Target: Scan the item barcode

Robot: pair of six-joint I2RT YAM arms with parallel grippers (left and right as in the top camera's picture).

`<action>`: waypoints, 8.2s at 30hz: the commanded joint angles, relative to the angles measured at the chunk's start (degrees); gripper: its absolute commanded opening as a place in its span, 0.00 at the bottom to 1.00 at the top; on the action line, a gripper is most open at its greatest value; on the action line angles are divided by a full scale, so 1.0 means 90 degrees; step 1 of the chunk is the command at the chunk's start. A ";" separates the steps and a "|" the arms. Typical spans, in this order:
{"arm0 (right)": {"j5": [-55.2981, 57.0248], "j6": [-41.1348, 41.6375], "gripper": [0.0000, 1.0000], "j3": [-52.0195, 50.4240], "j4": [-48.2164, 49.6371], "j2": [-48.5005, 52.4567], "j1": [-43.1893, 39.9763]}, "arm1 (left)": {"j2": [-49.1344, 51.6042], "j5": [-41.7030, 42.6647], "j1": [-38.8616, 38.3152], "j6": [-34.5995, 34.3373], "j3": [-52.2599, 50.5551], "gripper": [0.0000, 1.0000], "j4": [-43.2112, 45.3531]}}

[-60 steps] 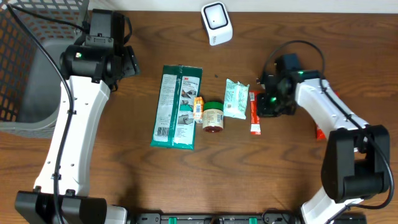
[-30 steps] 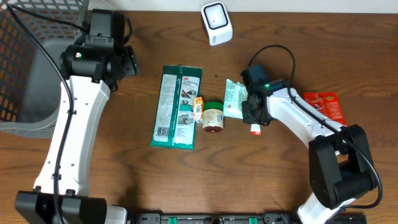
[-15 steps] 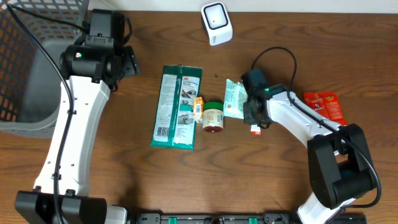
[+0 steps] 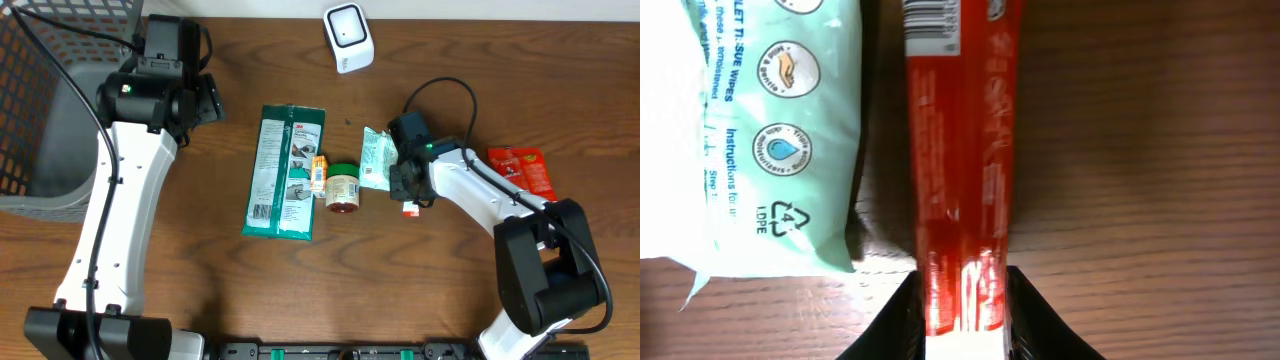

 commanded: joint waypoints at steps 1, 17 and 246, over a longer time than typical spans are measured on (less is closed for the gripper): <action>-0.0206 0.0058 0.25 -0.0049 0.0010 -0.0036 -0.0109 | 0.0012 -0.0083 0.0019 -0.0061 0.0007 0.85 -0.0017; -0.0131 0.0063 0.29 -0.0075 0.0027 0.0036 -0.0109 | 0.0012 -0.0083 0.0019 -0.0061 0.0007 0.85 -0.0017; -0.3152 -0.2657 0.41 -0.0483 0.0493 -0.2730 0.0126 | 0.1294 0.3283 -0.3381 -0.4653 -0.0034 0.07 0.0746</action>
